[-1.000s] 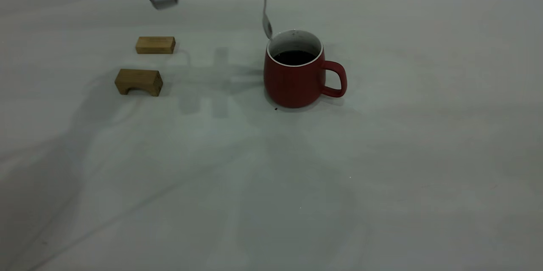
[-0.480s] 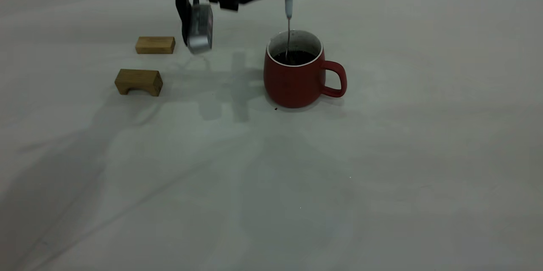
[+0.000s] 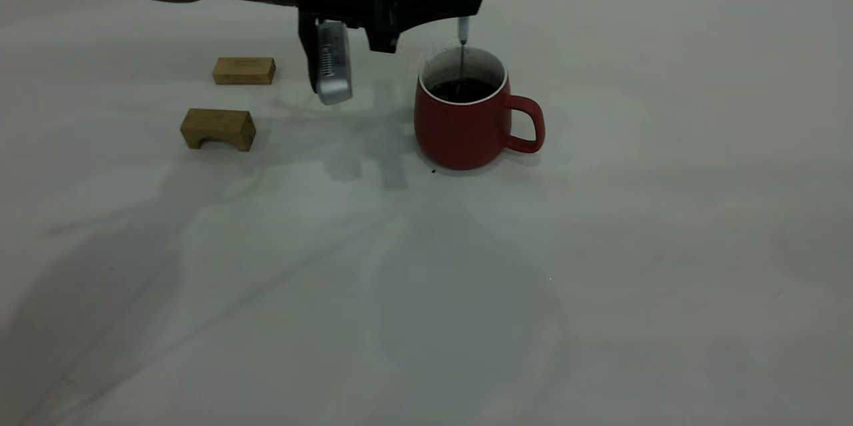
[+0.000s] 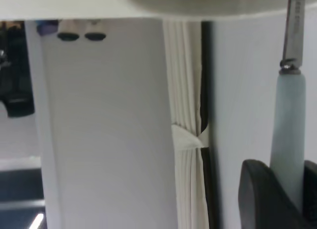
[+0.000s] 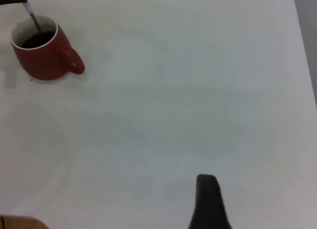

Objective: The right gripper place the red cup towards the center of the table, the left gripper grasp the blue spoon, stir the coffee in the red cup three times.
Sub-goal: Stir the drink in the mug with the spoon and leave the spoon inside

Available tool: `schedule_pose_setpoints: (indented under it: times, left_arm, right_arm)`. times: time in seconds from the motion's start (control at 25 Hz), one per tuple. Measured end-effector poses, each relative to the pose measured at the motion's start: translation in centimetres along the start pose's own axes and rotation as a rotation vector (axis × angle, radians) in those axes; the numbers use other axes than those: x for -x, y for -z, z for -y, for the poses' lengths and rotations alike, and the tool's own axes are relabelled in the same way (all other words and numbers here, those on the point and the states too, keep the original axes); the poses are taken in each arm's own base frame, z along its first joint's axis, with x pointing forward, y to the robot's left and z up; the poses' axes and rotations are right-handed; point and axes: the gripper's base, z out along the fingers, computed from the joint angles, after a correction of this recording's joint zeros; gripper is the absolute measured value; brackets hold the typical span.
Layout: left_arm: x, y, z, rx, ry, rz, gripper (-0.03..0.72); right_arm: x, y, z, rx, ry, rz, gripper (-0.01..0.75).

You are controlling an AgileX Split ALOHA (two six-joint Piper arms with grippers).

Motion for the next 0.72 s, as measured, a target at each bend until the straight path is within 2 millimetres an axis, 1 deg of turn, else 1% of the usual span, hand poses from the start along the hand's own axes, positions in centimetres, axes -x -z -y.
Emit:
schedule_pose_setpoints:
  times: [0.2, 0.4, 0.52, 0.64, 0.72]
  left_arm:
    - [0.0, -0.3, -0.7, 0.067, 0.081, 0.015, 0.173]
    - [0.4, -0.2, -0.9, 0.089, 0.096, 0.061, 0.173]
    - [0.5, 0.0, -0.6, 0.063, 0.043, 0.066, 0.173]
    - [0.5, 0.1, 0.0, 0.014, -0.061, 0.057, 0.173]
    - [0.3, 0.0, 0.1, -0.007, -0.082, 0.037, 0.173]
  right_arm:
    - [0.0, 0.0, 0.0, 0.000, 0.000, 0.000, 0.591]
    - [0.0, 0.0, 0.0, 0.000, 0.000, 0.000, 0.591]
    - [0.0, 0.0, 0.0, 0.000, 0.000, 0.000, 0.591]
    - [0.0, 0.0, 0.0, 0.000, 0.000, 0.000, 0.591]
    - [0.0, 0.0, 0.0, 0.000, 0.000, 0.000, 0.591]
